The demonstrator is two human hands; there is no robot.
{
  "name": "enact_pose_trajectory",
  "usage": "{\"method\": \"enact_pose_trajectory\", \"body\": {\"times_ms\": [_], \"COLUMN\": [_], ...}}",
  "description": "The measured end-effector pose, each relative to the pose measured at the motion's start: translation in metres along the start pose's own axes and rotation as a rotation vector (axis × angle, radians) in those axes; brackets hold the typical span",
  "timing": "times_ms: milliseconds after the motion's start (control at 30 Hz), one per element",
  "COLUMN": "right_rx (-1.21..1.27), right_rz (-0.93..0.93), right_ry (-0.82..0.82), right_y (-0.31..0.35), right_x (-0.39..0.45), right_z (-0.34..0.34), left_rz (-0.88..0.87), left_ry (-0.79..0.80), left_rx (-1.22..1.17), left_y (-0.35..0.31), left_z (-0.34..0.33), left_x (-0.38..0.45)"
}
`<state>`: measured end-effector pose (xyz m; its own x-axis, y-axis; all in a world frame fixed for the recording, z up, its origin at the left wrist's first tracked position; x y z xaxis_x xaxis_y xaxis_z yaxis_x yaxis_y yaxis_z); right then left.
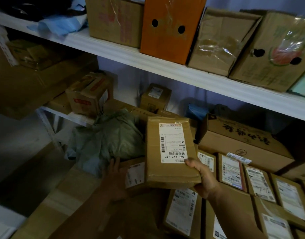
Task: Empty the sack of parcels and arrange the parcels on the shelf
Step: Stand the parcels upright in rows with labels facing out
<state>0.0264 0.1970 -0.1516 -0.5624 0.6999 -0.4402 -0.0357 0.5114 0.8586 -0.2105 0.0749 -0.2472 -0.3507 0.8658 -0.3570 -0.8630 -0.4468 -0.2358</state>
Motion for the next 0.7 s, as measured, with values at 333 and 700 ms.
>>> {"method": "enact_pose_trajectory", "body": {"times_ms": [333, 700], "right_rx": [0.085, 0.07], "right_rz": [-0.068, -0.159], "right_ry": [-0.038, -0.146], "right_y": [-0.034, -0.067], "right_x": [-0.015, -0.029], "right_z": [-0.011, -0.049], "left_rz": [0.125, 0.384], "left_ry": [-0.102, -0.235], "left_rx": [-0.237, -0.726], "left_y": [0.022, 0.051], "left_z": [0.019, 0.018], "left_x": [-0.039, -0.085]}}
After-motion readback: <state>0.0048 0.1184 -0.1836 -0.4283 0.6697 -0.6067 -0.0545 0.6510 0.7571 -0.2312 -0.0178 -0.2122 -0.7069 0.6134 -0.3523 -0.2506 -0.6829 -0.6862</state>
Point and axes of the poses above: each hand's wrist, its own x-axis towards the middle knuckle, its own z-axis out of the back of the hand, y = z × x, the point moved 2 cm from there along x, towards the middle knuckle, and after that the axes turned 2 degrees about -y, right-handed, at the moved point
